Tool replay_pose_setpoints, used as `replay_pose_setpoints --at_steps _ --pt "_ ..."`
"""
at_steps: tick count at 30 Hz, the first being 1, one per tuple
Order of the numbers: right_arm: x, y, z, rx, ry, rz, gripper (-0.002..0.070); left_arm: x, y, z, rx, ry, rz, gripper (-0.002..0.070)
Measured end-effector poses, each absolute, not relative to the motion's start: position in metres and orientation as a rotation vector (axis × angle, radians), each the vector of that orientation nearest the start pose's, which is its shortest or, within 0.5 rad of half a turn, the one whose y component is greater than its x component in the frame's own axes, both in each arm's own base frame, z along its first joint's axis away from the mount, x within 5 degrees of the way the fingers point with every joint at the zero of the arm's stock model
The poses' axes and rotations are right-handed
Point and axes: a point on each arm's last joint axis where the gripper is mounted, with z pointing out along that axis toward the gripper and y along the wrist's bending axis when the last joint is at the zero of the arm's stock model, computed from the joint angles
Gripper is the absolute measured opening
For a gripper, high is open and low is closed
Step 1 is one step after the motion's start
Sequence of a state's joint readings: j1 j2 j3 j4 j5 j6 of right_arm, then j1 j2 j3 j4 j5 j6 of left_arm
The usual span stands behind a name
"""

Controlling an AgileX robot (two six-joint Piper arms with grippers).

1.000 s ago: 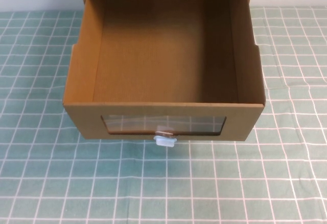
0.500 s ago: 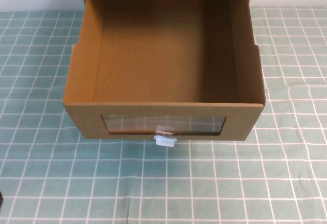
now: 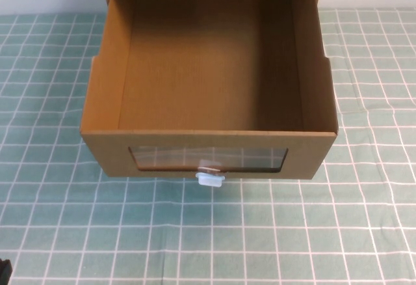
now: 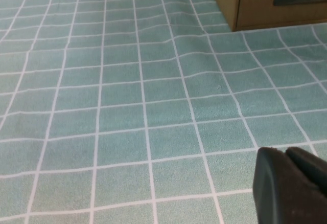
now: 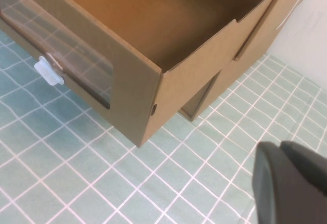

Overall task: Open the shoe box
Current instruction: 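Pull the top drawer of the cardboard box fully open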

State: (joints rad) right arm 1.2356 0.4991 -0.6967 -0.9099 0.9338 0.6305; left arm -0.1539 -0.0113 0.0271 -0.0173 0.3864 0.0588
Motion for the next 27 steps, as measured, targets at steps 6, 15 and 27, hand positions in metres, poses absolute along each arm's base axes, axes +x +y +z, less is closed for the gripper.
replay_pose_setpoints --at_steps 6,15,27 --pt "0.077 0.047 0.356 -0.73 1.738 0.148 -0.0014 0.052 -0.009 0.17 0.19 1.877 -0.082 -0.0005" --pt "0.078 0.043 0.357 -0.696 1.734 0.149 -0.0013 0.052 -0.009 0.17 0.19 1.877 -0.082 -0.0005" --pt "0.073 -0.021 0.368 -0.049 1.732 -0.262 -0.0013 0.052 -0.009 0.17 0.19 1.877 -0.082 -0.0006"
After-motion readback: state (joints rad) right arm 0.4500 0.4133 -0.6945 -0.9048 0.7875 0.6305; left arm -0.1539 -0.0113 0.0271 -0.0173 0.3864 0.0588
